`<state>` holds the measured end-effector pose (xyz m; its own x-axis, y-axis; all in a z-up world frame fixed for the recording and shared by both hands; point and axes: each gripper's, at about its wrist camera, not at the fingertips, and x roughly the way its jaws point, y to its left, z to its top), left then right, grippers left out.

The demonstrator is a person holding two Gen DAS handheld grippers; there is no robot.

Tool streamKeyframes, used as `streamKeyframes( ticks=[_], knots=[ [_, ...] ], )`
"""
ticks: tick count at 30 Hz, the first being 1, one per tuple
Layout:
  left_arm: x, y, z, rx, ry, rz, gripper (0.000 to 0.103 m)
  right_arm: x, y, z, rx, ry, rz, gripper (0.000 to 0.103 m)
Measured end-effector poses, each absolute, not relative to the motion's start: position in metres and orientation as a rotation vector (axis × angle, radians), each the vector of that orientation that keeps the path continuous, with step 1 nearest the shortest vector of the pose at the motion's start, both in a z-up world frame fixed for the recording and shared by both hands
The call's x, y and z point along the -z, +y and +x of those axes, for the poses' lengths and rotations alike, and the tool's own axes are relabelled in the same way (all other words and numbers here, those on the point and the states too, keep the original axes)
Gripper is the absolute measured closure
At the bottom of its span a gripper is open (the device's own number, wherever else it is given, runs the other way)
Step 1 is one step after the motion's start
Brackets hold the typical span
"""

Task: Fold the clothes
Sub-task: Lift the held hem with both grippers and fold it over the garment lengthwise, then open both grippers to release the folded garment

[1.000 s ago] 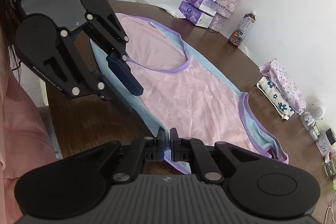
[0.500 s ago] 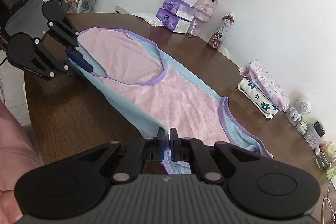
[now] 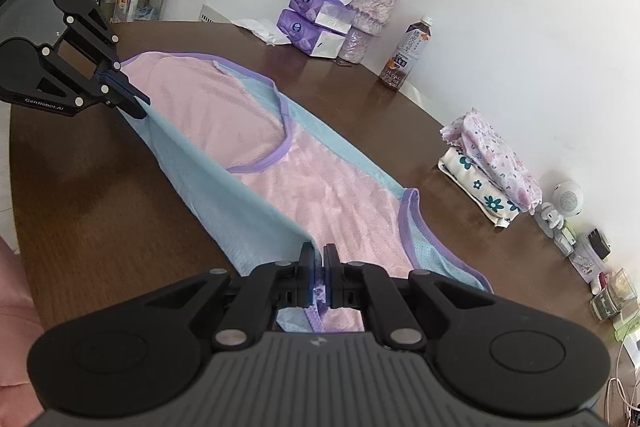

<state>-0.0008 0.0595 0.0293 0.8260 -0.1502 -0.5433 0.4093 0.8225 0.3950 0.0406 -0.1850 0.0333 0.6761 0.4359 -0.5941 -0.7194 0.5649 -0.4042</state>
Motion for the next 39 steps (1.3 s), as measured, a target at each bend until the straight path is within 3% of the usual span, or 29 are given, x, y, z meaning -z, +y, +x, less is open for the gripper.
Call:
streamKeyframes(
  ticks=[8,11,13,17,19,29,39],
  knots=[
    [-0.015,0.063,0.037,0.317,0.589,0.505,0.097,-0.020,-0.169,0.092,-0.659,0.523,-0.654,0.099],
    [-0.013,0.068,0.043,0.309,0.609,0.481,0.088,-0.013,-0.167,0.102,-0.666,0.538,-0.647,0.099],
    [-0.013,0.072,0.046,0.294,0.618,0.460,0.076,-0.009,-0.165,0.107,-0.669,0.552,-0.641,0.099],
    [-0.017,0.083,0.048,0.262,0.616,0.406,0.068,0.000,-0.167,0.121,-0.665,0.603,-0.584,0.099],
    [-0.018,0.090,0.048,0.247,0.619,0.373,0.058,0.002,-0.169,0.126,-0.663,0.623,-0.539,0.098],
    [-0.021,0.144,0.042,0.123,0.664,0.183,0.057,0.000,-0.187,0.139,-0.649,0.698,-0.354,0.093],
    [-0.025,0.204,0.002,0.024,0.630,0.057,0.057,-0.016,-0.208,0.142,-0.596,0.743,-0.188,0.069]
  ],
)
